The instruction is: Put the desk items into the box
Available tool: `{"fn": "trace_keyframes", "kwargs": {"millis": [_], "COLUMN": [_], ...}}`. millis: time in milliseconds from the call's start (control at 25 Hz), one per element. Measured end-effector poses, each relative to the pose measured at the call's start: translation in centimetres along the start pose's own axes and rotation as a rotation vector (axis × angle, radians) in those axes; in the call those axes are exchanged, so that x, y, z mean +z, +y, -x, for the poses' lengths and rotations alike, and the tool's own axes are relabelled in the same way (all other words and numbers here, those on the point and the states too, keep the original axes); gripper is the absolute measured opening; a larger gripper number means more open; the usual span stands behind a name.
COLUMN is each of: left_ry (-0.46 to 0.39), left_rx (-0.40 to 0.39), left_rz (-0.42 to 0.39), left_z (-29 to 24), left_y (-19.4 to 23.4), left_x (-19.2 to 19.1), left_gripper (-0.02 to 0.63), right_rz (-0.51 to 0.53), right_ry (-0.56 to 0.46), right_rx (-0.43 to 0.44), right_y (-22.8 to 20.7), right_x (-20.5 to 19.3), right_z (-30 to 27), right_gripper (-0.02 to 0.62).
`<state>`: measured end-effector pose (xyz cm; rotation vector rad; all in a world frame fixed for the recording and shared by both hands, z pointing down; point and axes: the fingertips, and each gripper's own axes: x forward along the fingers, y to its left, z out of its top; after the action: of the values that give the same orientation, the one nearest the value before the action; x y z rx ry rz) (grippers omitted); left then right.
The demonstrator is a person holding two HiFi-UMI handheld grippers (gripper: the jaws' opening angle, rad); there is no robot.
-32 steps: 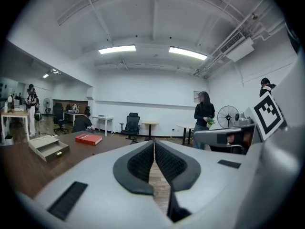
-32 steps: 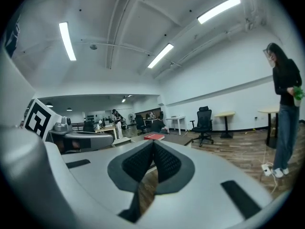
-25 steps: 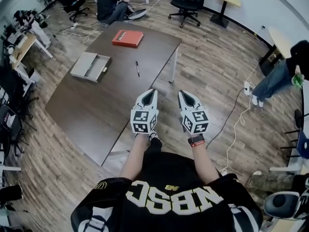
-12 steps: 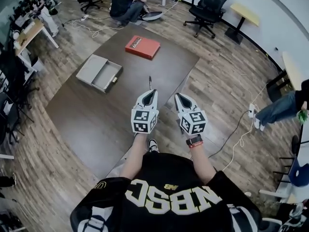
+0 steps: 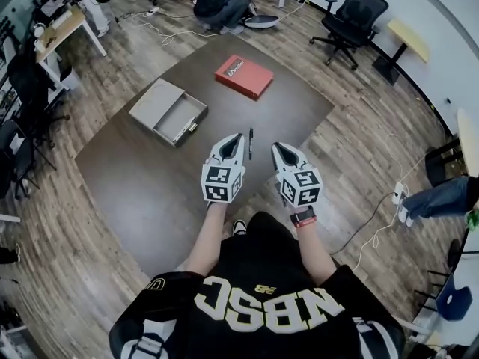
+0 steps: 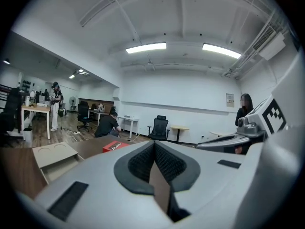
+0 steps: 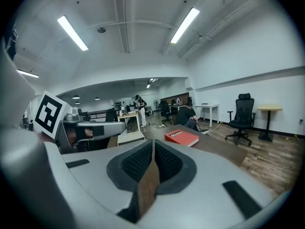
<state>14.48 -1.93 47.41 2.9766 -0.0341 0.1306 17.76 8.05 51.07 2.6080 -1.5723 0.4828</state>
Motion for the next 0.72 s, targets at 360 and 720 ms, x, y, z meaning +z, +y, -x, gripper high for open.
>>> {"fn": "trace_keyframes", "kwargs": {"millis": [360, 720], "left_ry": [0.078, 0.127], "left_rx": [0.110, 0.217], "left_rz": [0.054, 0.093], "left_z": [-0.4, -0.5], "left_y": [4.9, 8.9], "left_x": [-4.3, -6.5], "left_gripper": [0.015, 0.015], "right_rz": [0.007, 0.074], "right_ry": [0.113, 0.413], "right_rx": [0.147, 0.178], "right_y": [0.3, 0.1], "right_x": [-2.2, -9.1], "right_z": [-8.0, -13.2], "right_gripper": [0.028, 0.057]}}
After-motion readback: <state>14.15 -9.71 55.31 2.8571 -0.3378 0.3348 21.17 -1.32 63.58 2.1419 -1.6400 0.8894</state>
